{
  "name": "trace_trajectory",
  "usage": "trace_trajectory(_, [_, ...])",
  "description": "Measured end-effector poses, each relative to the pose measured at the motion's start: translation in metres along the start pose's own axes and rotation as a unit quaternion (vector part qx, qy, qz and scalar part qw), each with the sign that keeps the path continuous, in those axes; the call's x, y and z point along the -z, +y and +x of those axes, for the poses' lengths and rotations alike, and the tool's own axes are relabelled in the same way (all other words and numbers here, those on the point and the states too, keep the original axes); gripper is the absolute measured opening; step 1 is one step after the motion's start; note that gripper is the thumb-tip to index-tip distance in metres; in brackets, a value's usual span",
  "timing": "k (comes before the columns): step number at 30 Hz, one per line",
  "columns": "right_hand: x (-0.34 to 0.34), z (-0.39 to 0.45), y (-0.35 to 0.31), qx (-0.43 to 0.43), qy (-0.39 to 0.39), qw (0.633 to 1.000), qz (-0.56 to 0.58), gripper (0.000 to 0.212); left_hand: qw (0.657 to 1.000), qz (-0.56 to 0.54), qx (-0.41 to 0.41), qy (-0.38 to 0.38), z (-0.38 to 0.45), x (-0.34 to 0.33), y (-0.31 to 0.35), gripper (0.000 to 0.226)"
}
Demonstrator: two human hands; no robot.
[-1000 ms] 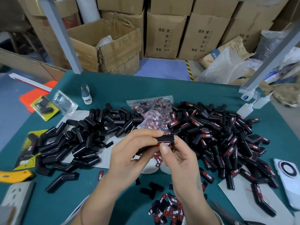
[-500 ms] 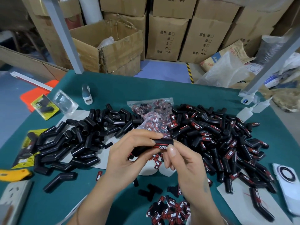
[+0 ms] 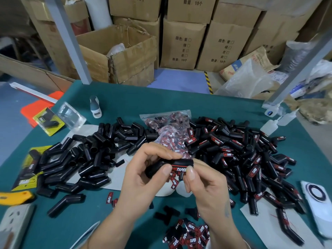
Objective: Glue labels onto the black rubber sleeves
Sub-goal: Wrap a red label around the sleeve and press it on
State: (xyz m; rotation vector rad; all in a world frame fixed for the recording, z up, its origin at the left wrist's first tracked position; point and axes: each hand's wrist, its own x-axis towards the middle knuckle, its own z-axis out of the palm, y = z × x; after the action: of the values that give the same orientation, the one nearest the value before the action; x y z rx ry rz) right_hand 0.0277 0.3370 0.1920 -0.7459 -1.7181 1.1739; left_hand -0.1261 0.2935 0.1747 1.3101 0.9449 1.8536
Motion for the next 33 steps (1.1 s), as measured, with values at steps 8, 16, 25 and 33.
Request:
trace_trajectory(8, [0.000, 0.000, 0.000, 0.003, 0.002, 1.000, -0.006, 0.042, 0.999, 0.037, -0.015, 0.003, -0.002, -0.001, 0.002, 0.021])
trace_trajectory(16, [-0.003, 0.001, 0.002, -0.034, 0.014, 0.999, 0.020, 0.040, 0.994, 0.109, -0.019, -0.018, 0.003, 0.001, 0.004, 0.011])
trace_trajectory(25, [-0.001, -0.001, 0.010, -0.080, -0.004, 0.995, 0.057, 0.051, 0.975, 0.207, -0.072, -0.029, 0.010, 0.006, 0.004, 0.013])
trace_trajectory(33, [-0.005, -0.005, 0.008, -0.077, -0.035, 0.995, 0.046, 0.045, 0.967, 0.231, -0.108, -0.023, 0.008, 0.001, 0.005, 0.014])
